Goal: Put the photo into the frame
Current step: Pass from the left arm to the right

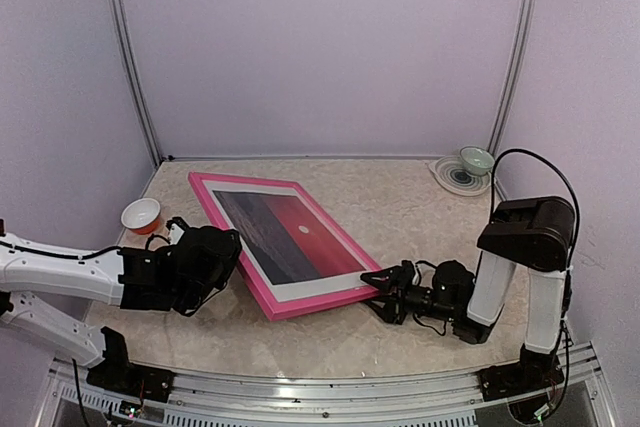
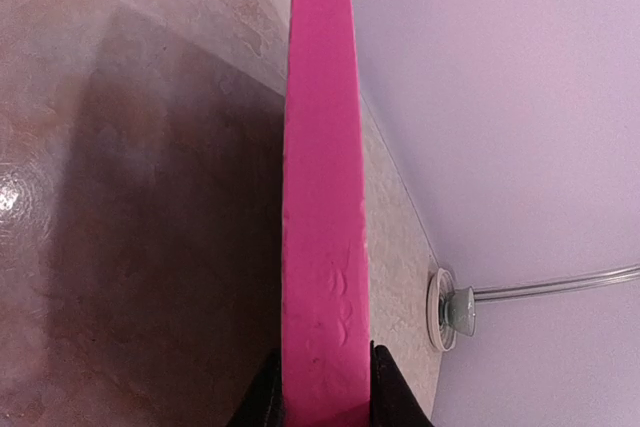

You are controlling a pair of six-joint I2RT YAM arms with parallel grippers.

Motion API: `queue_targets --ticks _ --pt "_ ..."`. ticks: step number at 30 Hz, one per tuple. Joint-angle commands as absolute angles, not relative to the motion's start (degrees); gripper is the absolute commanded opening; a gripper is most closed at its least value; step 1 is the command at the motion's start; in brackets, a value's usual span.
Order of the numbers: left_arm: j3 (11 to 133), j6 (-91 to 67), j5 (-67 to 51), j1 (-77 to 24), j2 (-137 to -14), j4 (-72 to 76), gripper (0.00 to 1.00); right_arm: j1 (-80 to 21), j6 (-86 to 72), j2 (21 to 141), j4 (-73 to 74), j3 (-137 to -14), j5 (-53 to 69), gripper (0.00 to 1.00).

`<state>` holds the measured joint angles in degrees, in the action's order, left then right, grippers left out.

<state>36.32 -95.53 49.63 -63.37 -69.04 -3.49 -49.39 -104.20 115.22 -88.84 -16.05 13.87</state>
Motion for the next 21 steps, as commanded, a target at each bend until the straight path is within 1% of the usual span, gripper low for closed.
queue_targets --ticks 1,7,12,21 --pt "35.1 -94.4 45.7 -65.4 -71.0 -9.7 0.12 -49.8 -103.0 113.0 -104.9 -15.5 11.0 0.59" --pt "35.4 -95.1 45.5 -67.2 -72.8 -9.7 0.13 -49.7 -102.9 112.1 -104.9 -15.7 10.9 0.53" --pt "35.3 -95.9 45.4 -68.5 -73.5 -10.3 0.14 -49.0 -103.4 110.9 -104.9 -14.4 9.8 0.43" --pt "34.9 -95.7 44.7 -69.3 -74.1 -10.0 0.16 -47.0 -101.8 106.4 -104.9 -14.2 10.0 0.39"
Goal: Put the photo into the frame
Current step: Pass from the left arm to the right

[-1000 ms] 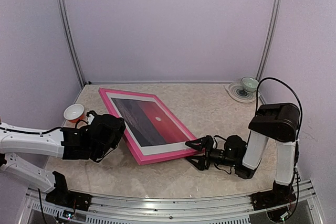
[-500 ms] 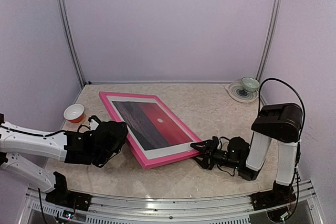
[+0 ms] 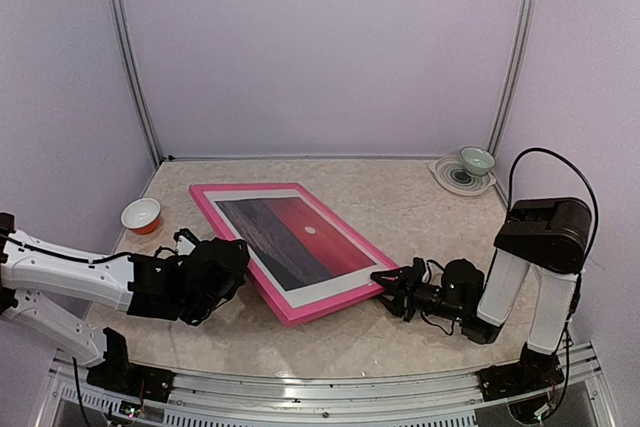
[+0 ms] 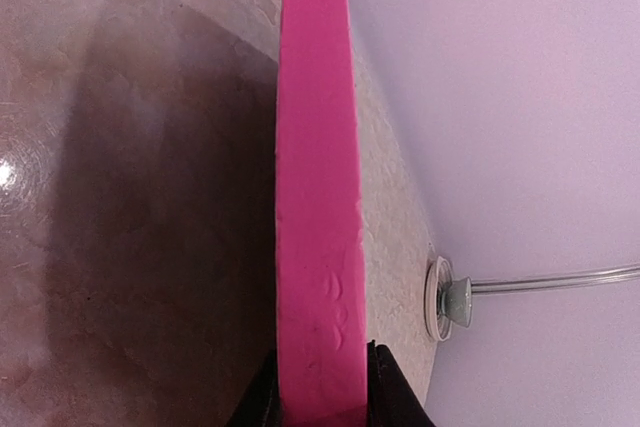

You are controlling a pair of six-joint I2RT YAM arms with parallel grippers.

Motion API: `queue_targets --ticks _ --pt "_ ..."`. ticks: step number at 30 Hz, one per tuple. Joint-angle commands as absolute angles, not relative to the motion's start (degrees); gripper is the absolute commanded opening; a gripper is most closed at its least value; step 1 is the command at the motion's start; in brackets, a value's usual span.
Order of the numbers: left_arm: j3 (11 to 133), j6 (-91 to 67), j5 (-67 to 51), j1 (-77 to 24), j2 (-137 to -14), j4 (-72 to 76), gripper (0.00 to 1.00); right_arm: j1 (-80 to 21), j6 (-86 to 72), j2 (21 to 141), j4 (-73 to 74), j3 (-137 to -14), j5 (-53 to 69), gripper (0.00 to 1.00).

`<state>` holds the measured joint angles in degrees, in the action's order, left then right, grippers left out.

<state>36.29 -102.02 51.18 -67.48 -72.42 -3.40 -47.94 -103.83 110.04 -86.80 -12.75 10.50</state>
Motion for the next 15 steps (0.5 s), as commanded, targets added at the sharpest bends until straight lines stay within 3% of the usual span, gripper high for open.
queue_targets --ticks 1,9,15 --pt "34.9 -95.5 44.5 -69.4 -74.2 -9.9 0.17 -46.9 -101.7 106.2 -104.8 -14.4 10.2 0.39" --pt "33.9 -94.6 44.4 -69.3 -74.1 -8.5 0.31 -46.2 -101.6 106.0 -104.9 -16.1 10.8 0.44" --pt "33.4 -94.0 44.6 -69.3 -73.8 -7.8 0.38 -45.1 -101.1 104.5 -104.9 -17.6 11.3 0.42"
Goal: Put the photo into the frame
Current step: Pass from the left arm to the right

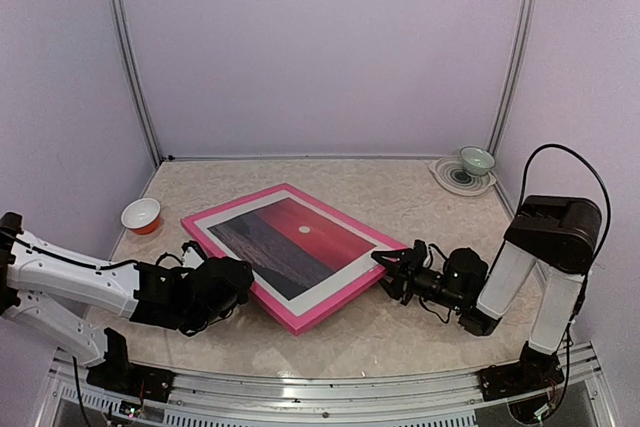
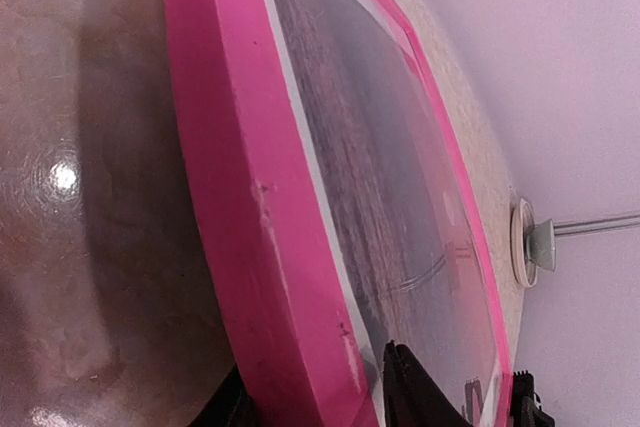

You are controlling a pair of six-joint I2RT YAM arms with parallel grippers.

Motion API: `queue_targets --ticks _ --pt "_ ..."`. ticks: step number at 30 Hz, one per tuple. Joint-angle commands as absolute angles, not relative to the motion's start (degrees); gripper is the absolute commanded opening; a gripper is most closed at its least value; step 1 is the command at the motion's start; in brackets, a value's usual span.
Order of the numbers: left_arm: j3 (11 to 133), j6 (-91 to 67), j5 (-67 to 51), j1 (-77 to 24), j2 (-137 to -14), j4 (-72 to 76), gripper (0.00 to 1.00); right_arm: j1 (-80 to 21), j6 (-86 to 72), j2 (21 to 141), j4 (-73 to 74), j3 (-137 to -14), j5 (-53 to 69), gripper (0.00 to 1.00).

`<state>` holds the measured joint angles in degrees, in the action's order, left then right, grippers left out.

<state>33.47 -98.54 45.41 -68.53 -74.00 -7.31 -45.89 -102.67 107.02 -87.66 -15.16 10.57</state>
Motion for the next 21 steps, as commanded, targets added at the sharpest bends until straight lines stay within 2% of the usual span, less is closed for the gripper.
queue_targets --ticks 1,7,10,13,14,18,21 --pt "33.3 -94.0 44.6 -69.4 -73.8 -7.8 0.38 -44.8 -101.1 104.6 -104.9 -17.9 11.5 0.40" --pt "32.6 -93.6 44.3 -69.3 -73.4 -6.9 0.39 -44.3 -101.7 106.3 -104.9 -18.7 13.1 0.27" --pt "32.5 -93.1 44.1 -69.3 -73.2 -6.7 0.43 -43.6 -101.9 106.3 -104.9 -18.3 13.7 0.20" --pt "32.4 -92.3 43.8 -69.3 -73.0 -6.5 0.50 -42.1 -102.1 106.2 -104.9 -17.9 15.4 0.15" --pt "32.3 -91.6 43.6 -69.3 -72.3 -6.9 0.60 -40.3 -102.3 106.3 -104.8 -17.4 17.7 0.12" --pt "31.8 -91.0 43.2 -69.4 -71.0 -7.2 0.72 -38.3 -103.2 107.9 -104.3 -17.8 22.2 0.12" --pt "31.6 -90.4 43.1 -69.5 -69.8 -7.6 0.76 -37.1 -102.9 109.9 -103.2 -19.8 27.3 0.12"
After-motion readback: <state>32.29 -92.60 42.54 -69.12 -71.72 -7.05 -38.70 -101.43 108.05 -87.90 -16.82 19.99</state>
